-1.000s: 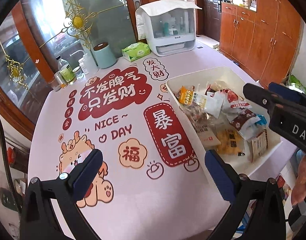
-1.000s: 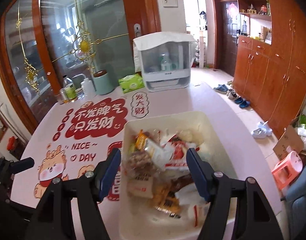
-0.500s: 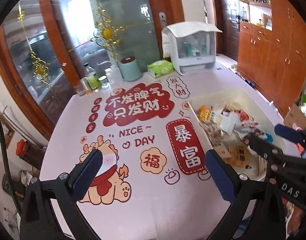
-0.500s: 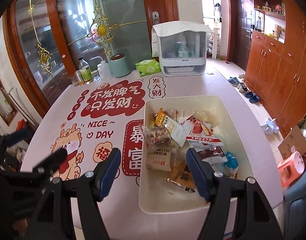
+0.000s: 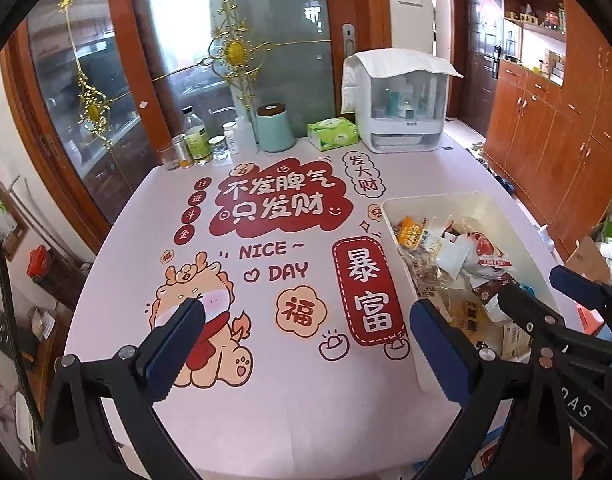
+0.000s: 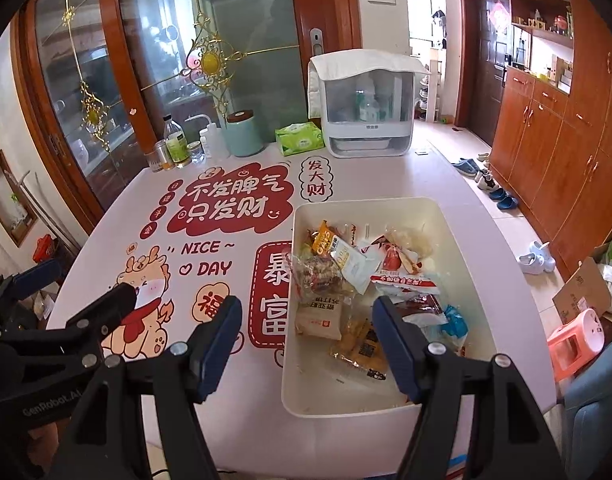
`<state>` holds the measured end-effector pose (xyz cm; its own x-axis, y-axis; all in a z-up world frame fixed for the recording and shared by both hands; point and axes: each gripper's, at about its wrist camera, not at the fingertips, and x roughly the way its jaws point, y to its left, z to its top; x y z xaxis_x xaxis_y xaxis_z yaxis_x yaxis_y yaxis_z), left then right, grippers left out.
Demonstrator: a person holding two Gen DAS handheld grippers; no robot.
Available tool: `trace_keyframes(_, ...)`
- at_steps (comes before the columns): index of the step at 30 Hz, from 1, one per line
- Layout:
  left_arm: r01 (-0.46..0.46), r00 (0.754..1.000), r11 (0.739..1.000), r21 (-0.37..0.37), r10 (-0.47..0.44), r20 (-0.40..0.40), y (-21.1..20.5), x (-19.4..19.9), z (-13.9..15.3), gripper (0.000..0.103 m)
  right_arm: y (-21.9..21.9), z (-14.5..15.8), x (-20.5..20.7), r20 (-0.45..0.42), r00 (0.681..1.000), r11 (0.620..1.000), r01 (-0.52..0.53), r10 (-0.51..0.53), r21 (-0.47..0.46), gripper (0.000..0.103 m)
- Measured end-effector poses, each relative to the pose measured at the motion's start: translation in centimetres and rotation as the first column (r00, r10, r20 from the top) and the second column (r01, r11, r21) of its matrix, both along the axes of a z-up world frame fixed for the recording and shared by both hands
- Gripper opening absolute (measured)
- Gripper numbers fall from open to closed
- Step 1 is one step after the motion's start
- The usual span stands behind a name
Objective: Organize snacks
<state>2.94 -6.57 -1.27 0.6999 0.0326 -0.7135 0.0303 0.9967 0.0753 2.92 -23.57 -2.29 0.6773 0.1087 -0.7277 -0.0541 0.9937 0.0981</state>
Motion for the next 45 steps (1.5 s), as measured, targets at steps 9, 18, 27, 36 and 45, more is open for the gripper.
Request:
trace_keyframes(9, -0.019, 1.000, 1.000, -0.012, 0.019, -0.024, 0.6, 0.2, -0.5, 0.102, 0.7, -0.2, -0.5, -0.004, 1.000, 1.000, -0.011, 0.011, -0.020, 0.069)
trace_keyframes(18, -0.026, 0.999, 0.999, -0.019, 0.026, -0.037, 1.0, 0.1, -0.6, 0.102, 1.1, 0.0, -0.8, 0.003, 1.000, 1.000, -0.013, 0.013, -0.026, 0.069)
trace_keyframes(27, -0.034, 0.998, 0.999, -0.025, 0.033, -0.044, 1.5, -0.1, -0.8, 0.102, 1.5, 0.0, -1.0, 0.004, 0.999, 0.999, -0.033, 0.033, -0.022, 0.069)
trace_keyframes(36, -0.036, 0.998, 0.999, -0.025, 0.035, -0.054, 1.6, -0.4, -0.9, 0.102, 1.6, 0.0, -1.3, 0.003, 0.999, 0.999, -0.035, 0.035, -0.020, 0.069)
trace_keyframes(45, -0.031, 0.998, 0.999, -0.022, 0.030, -0.059, 1.5, -0.8, -1.1, 0.102, 1.5, -0.4, -1.8, -0.011, 1.000, 1.000, -0.027, 0.027, -0.007, 0.069)
